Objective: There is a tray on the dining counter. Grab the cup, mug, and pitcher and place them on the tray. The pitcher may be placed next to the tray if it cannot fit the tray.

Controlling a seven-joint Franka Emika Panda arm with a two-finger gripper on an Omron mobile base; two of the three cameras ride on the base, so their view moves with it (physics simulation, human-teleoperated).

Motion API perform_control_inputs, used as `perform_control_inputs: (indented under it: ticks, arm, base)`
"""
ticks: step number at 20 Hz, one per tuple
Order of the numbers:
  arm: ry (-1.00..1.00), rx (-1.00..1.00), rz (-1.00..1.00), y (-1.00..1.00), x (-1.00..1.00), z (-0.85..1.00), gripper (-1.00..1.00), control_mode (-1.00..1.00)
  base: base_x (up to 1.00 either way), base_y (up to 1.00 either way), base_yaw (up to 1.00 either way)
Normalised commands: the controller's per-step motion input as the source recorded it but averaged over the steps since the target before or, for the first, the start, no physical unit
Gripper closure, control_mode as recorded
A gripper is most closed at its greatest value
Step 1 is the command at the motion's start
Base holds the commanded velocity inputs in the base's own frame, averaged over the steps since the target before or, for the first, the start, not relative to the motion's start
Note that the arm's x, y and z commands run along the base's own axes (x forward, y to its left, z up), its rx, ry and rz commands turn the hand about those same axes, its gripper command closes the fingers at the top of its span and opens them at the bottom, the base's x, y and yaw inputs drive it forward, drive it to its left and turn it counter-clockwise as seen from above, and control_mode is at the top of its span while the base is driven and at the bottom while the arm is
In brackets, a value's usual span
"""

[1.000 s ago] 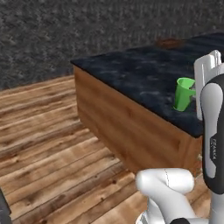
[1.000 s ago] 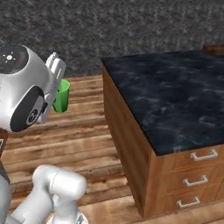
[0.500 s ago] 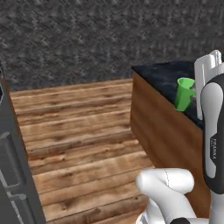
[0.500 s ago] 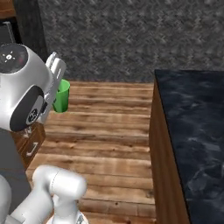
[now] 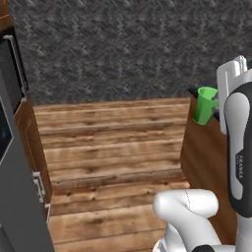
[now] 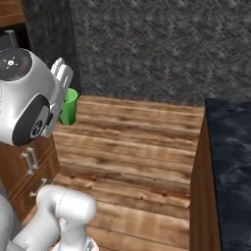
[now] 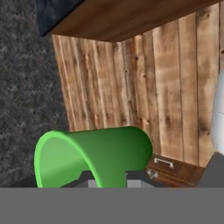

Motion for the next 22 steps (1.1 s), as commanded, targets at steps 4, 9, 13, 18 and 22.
perform_control_inputs:
  ticks: [4,9,13,18,22]
  arm:
    - [0.0,0.0,0.0,0.0,0.0,0.0,1.0,1.0]
    - [0.0,0.0,0.0,0.0,0.0,0.0,1.0,1.0]
    - [0.0,0.0,0.0,0.0,0.0,0.0,1.0,1.0]
    - [0.0,0.0,0.0,0.0,0.0,0.0,1.0,1.0]
    - [0.0,0.0,0.0,0.0,0.0,0.0,1.0,1.0]
  base:
    - [1.0,0.0,0.0]
    - [1.0,0.0,-0.03]
    - [1.0,0.0,-0.04]
    - [1.0,0.0,-0.04]
    - [1.0,0.02,-0.05]
